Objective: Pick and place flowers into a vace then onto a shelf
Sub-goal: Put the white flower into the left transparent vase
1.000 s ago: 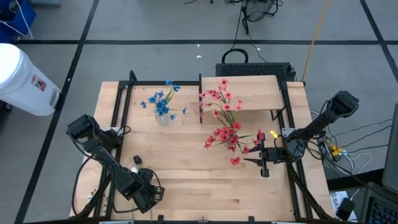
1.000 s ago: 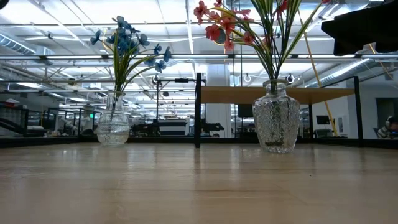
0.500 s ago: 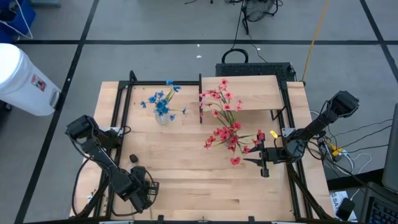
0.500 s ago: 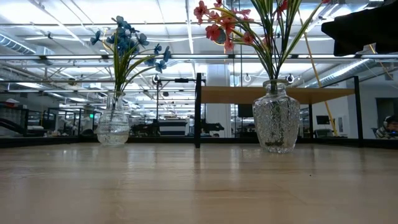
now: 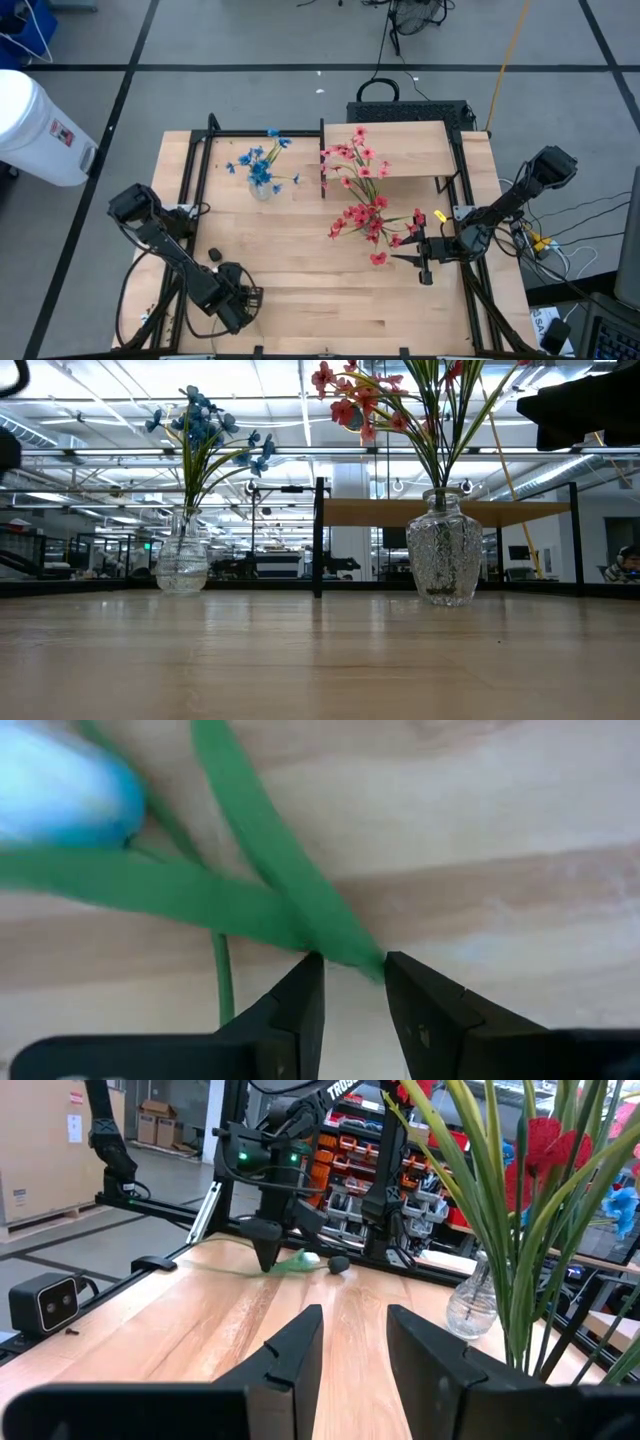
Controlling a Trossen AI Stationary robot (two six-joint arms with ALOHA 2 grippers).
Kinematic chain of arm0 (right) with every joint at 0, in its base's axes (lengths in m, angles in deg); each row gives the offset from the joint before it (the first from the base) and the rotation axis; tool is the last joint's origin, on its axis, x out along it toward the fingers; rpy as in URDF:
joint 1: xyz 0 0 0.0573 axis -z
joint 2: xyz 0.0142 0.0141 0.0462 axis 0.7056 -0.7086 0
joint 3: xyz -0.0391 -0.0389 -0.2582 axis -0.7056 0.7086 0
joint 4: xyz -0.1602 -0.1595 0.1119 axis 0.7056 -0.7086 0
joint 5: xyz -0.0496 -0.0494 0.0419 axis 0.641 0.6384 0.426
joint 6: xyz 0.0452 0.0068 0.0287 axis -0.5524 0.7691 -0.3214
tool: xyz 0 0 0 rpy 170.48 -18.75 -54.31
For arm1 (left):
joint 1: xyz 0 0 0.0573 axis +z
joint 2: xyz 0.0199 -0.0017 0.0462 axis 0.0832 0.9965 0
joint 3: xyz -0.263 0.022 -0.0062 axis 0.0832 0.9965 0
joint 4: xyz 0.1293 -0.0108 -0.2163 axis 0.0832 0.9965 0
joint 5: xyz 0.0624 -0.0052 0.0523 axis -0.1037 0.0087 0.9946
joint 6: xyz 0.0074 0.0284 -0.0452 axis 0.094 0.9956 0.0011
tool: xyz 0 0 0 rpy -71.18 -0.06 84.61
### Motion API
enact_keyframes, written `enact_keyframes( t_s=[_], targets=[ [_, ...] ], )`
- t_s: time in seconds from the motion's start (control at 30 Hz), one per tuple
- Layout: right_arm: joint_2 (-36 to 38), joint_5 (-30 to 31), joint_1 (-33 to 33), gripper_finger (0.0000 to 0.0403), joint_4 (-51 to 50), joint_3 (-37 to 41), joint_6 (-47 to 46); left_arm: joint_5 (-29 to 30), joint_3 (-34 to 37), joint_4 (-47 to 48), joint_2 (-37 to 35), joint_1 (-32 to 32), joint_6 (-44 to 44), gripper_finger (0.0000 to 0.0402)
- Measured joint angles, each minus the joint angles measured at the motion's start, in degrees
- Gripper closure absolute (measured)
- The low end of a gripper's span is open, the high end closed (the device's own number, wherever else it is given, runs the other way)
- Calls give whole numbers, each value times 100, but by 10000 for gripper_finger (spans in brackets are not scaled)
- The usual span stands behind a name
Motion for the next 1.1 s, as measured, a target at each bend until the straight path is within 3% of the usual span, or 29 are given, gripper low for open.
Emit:
enact_keyframes(
  t_s=[0.2, 0.4, 0.5, 0.63, 0.8, 0.87, 1.0, 1.1],
  targets=[
    [0, 0, -1, 298, -9, 0, 0, -79, 617, -973, -76, 216, 408, 289],
    [0, 1, -1, 298, -26, 0, -2, -157, 643, -857, -65, 333, 938, 290],
    [0, 7, 0, 298, -47, 0, -42, -1, 643, -829, -56, 326, 1127, 315],
    [0, 11, -2, 298, -101, 0, -153, 262, 645, -733, -54, 314, 1364, 385],
    [0, 15, -2, 298, -121, 0, -207, 567, 645, -593, -55, 303, 1593, 383],
    [0, 17, 0, 298, -127, 0, -214, 857, 661, -496, -116, 288, 1674, 391],
    [0, 19, -1, 298, -127, 0, -218, 2548, 767, -85, -391, 292, 1941, 393],
    [1, 28, -1, 298, -129, 0, -260, 3273, 711, -132, -816, 199, 2148, 398]
  ],
)
